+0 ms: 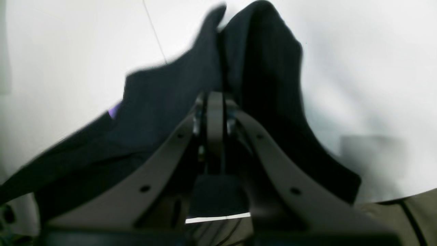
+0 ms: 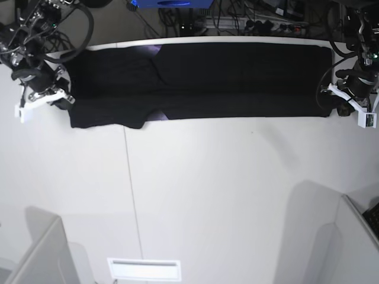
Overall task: Fold the T-shirt properly
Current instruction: 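Lay the folded edge down and open both grippers, then reach both grippers to the long edge of the folded strip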
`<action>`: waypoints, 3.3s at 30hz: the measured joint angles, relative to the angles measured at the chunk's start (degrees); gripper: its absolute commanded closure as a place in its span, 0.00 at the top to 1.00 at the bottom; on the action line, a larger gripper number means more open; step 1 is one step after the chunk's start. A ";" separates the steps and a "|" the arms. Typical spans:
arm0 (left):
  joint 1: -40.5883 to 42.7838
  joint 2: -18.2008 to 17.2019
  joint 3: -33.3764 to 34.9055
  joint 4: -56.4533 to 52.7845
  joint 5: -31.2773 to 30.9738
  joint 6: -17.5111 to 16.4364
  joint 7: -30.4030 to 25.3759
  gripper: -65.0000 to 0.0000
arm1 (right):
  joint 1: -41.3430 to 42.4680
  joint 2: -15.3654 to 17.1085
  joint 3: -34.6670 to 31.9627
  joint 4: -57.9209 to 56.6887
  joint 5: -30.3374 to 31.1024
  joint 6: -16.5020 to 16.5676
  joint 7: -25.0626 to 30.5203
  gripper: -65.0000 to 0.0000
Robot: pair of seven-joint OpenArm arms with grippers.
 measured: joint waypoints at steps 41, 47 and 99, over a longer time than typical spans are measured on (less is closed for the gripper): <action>5.38 3.93 -8.87 -0.09 0.20 0.26 -0.35 0.72 | -8.72 -1.36 0.61 -0.20 -0.11 0.02 6.32 0.24; 4.55 6.58 -8.76 -0.04 -0.11 0.24 -0.22 0.18 | -9.38 -0.33 -6.23 -0.20 -0.15 0.04 10.45 0.08; -25.62 13.77 -0.11 -10.43 21.05 -8.39 6.54 0.00 | 15.50 0.72 -20.76 -12.26 -19.76 0.39 14.93 0.00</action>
